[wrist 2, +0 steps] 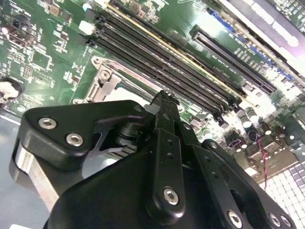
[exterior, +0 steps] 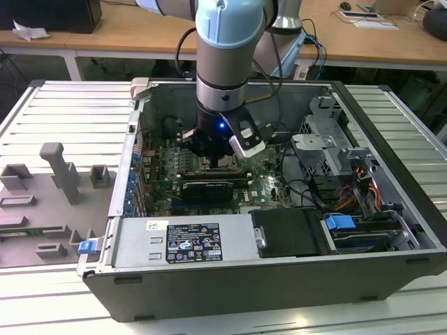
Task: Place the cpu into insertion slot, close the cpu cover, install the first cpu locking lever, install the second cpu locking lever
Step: 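Install the second cpu locking lever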
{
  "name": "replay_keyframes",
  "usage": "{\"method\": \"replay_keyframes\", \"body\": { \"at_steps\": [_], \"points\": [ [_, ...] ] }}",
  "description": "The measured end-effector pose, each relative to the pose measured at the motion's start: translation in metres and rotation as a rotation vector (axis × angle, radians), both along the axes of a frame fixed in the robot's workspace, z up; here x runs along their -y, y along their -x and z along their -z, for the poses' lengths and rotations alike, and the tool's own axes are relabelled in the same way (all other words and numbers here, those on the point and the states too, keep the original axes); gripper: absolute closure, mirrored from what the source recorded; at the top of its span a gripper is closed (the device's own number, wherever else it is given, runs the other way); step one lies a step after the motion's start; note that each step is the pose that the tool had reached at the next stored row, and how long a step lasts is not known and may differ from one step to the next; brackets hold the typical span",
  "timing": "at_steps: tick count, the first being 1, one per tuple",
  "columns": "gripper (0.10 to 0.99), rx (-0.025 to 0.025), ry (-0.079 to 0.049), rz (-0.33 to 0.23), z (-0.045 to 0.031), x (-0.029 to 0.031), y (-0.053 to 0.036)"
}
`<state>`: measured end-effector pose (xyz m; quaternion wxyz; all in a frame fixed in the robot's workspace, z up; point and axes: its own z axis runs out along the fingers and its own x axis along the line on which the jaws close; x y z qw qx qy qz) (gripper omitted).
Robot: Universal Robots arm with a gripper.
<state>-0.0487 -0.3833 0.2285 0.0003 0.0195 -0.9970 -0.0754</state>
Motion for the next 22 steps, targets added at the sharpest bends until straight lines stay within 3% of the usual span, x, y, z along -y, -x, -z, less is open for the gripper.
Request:
{"method": "replay_keyframes", "body": {
  "at_steps": [3,8,13,19,22],
  "points": [
    [0.980,-0.0001,-0.005,-0.001,0.0038,0.0002,0.0075],
    [0.980,-0.0002,-0.011,-0.010,0.0149,0.0003,0.0090],
    [0.980,0.0003,-0.031,-0.015,0.0161,0.0063,0.0148],
    [0.980,0.0006,-0.065,-0.022,0.0204,0.0074,0.0202],
    [0.980,0.0005,-0.069,-0.023,0.0230,0.0081,0.0202]
  ]
}}
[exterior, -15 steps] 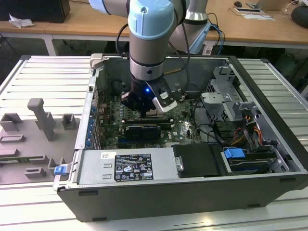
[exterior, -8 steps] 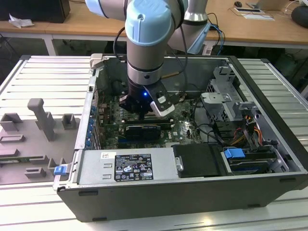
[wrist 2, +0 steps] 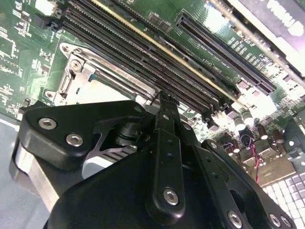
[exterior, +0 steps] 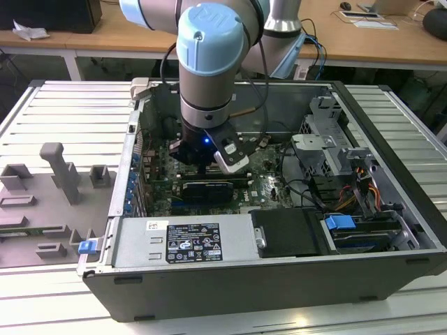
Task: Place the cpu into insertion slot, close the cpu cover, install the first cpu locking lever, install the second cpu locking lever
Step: 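Install the second cpu locking lever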
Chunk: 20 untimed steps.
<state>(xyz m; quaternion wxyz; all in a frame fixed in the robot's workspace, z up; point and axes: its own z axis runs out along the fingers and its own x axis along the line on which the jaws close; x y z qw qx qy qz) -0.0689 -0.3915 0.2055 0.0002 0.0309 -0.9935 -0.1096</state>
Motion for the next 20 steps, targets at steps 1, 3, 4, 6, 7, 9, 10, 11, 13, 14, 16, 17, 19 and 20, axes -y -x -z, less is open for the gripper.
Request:
{"method": "replay_keyframes", "body": {
  "at_steps": [1,3,4,6,7,9,10,11,13,14,16,17,19,20],
  "points": [
    [0.980,0.0000,-0.003,-0.001,0.0007,0.0004,0.0002],
    [0.980,0.0001,-0.009,-0.003,0.0021,0.0010,0.0008],
    [0.980,0.0002,-0.010,-0.003,0.0026,0.0011,0.0009],
    [0.980,0.0000,-0.015,-0.006,0.0033,0.0013,0.0013],
    [0.980,0.0000,-0.018,-0.007,0.0036,0.0013,0.0016],
    [0.980,0.0000,-0.021,-0.008,0.0039,0.0012,0.0017],
    [0.980,0.0000,-0.023,-0.010,0.0042,0.0013,0.0018],
    [0.980,0.0000,-0.029,-0.012,0.0048,0.0013,0.0018],
    [0.980,0.0001,-0.040,-0.017,0.0059,0.0013,0.0023],
    [0.980,0.0000,-0.045,-0.019,0.0063,0.0013,0.0031],
    [0.980,0.0001,-0.050,-0.022,0.0073,0.0012,0.0052],
    [0.980,0.0000,-0.051,-0.024,0.0078,0.0013,0.0058],
    [0.980,-0.0001,-0.052,-0.026,0.0092,0.0013,0.0061],
    [0.980,-0.0002,-0.053,-0.027,0.0095,0.0013,0.0063]
  ]
}}
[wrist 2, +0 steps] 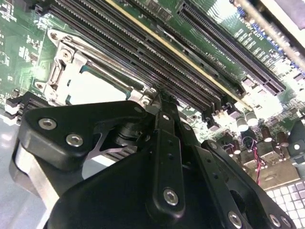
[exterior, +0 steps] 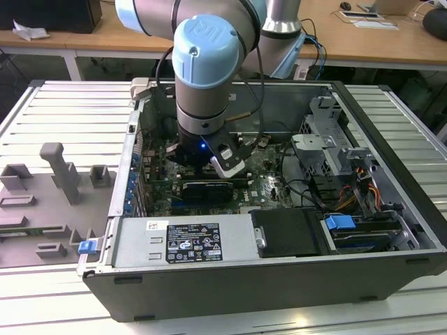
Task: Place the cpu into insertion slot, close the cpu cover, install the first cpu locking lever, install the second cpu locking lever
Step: 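Install the second cpu locking lever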
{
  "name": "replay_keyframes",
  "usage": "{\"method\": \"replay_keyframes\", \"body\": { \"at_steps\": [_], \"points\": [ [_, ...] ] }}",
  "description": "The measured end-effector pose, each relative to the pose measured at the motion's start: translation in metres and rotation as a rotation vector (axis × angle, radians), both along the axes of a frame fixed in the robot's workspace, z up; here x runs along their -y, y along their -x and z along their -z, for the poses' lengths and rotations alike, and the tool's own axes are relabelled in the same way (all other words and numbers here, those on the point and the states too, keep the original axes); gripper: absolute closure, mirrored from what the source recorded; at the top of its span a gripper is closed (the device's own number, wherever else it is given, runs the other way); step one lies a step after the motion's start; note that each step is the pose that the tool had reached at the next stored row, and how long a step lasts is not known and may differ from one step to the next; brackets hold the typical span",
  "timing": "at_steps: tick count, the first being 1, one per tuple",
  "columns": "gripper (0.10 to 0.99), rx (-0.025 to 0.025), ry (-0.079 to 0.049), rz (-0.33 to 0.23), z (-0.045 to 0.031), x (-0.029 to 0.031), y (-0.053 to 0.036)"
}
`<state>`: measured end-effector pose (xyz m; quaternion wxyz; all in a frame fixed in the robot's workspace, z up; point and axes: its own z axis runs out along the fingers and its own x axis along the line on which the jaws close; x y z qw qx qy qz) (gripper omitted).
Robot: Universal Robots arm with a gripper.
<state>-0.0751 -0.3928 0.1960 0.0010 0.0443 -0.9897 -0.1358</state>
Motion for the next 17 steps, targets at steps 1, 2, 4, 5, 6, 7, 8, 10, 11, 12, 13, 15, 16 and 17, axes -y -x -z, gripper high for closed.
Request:
{"method": "replay_keyframes", "body": {
  "at_steps": [1,2,4,5,6,7,8,10,11,12,13,15,16,17],
  "points": [
    [0.980,0.0001,0.000,0.000,-0.0002,-0.0001,0.0000],
    [0.980,0.0002,-0.001,0.000,-0.0011,-0.0001,0.0000],
    [0.980,0.0001,-0.001,0.000,-0.0070,-0.0001,0.0000],
    [0.980,0.0002,-0.001,0.000,-0.0082,-0.0001,0.0000],
    [0.980,0.0001,0.000,0.000,-0.0092,-0.0001,0.0000],
    [0.980,0.0002,-0.001,0.000,-0.0103,-0.0001,0.0000],
    [0.980,0.0002,-0.001,0.000,-0.0112,-0.0001,0.0000],
    [0.980,0.0001,0.000,0.000,-0.0132,-0.0001,0.0000],
    [0.980,0.0002,-0.001,0.000,-0.0144,-0.0001,0.0000],
    [0.980,0.0001,0.000,0.000,-0.0170,-0.0001,0.0000],
    [0.980,0.0002,0.000,0.000,-0.0197,-0.0001,0.0000],
    [0.980,0.0001,0.000,0.000,-0.0222,-0.0001,0.0000],
    [0.980,0.0002,-0.001,0.000,-0.0232,-0.0001,0.0000],
    [0.980,0.0003,-0.001,0.000,-0.0232,-0.0001,0.0000]
  ]
}}
